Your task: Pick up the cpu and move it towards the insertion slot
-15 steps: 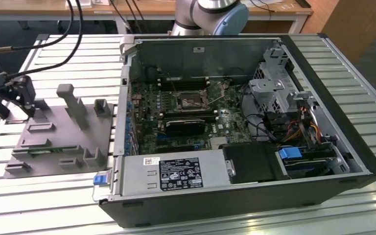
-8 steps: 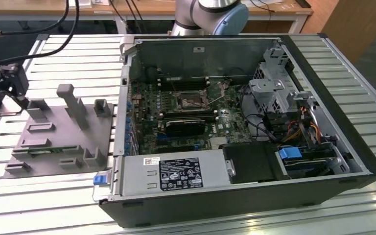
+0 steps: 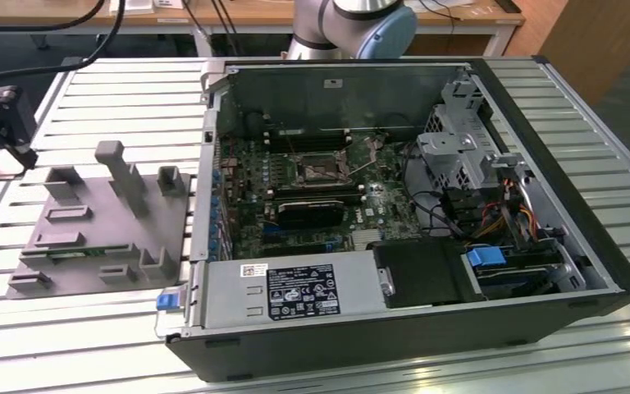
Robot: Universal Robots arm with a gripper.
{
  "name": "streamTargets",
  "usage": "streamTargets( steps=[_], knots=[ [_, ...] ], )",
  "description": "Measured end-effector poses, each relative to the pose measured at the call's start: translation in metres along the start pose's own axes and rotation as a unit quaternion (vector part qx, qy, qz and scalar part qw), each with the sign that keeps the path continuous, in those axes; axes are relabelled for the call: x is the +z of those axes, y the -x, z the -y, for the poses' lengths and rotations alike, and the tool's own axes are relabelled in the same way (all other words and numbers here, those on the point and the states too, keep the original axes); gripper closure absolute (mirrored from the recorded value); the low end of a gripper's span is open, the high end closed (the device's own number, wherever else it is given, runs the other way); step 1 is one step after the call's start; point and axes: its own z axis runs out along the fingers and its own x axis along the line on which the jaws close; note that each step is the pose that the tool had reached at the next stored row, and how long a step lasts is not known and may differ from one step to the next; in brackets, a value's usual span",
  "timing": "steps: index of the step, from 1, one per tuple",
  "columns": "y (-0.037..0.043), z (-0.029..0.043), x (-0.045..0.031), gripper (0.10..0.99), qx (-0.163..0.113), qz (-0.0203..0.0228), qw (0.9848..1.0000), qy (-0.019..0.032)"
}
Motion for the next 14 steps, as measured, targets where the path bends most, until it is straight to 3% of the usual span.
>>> streamTargets(
  steps=[14],
  knots=[
    [0.0023, -0.0024, -0.0472, 0.545, 0.000, 0.0024, 1.0000, 0.0000]
  ],
)
